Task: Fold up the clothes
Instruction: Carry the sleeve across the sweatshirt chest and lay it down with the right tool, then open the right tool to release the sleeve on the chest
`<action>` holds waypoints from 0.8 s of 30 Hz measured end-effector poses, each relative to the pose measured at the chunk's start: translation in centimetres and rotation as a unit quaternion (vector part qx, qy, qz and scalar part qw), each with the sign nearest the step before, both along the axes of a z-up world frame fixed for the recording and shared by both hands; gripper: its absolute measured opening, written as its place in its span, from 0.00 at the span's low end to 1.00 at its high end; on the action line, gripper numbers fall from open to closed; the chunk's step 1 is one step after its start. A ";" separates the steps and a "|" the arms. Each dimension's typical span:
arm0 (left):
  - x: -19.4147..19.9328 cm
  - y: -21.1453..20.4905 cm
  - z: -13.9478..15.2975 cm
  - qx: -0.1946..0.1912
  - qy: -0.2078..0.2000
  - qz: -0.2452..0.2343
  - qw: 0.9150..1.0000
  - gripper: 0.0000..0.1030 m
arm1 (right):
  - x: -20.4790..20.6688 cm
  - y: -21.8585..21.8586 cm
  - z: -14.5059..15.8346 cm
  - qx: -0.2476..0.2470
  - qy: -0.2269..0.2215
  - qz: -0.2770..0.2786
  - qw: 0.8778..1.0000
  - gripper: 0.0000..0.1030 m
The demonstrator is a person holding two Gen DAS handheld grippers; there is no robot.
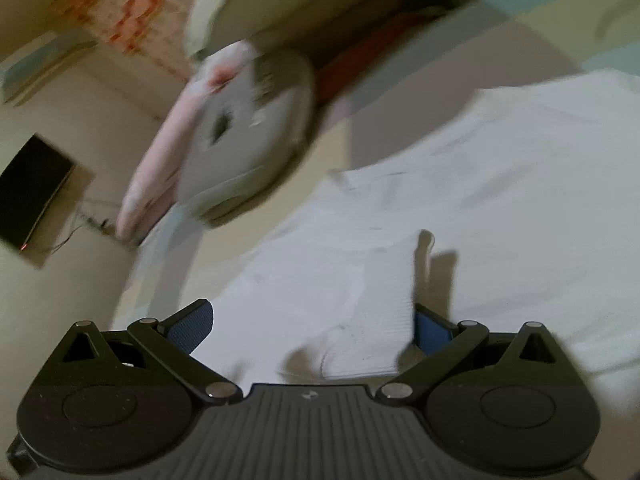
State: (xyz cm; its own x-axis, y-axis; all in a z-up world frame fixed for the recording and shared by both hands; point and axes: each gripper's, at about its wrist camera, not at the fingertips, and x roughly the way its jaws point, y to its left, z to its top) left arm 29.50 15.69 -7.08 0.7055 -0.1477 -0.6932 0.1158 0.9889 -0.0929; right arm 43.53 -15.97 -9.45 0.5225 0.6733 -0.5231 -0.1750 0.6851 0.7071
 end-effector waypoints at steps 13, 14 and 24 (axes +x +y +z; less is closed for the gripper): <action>-0.5 1.7 0.4 -0.023 -0.004 0.014 1.000 0.99 | -0.3 9.7 5.5 -0.068 -0.076 0.123 0.987 1.00; -0.5 1.7 0.5 -0.024 -0.005 0.014 1.000 0.99 | -0.4 9.6 5.5 -0.077 -0.077 0.119 0.987 1.00; 0.2 0.7 0.1 -0.039 -0.004 -0.001 0.999 0.99 | -3.9 3.7 3.0 -0.193 -0.066 0.069 0.977 1.00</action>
State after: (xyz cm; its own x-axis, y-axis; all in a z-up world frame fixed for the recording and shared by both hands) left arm 29.72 16.34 -6.99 0.7103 -0.2028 -0.6740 0.1185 0.9784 -0.1694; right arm 39.67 -12.27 -6.44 0.5201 0.5086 -0.6862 -0.3575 0.8593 0.3659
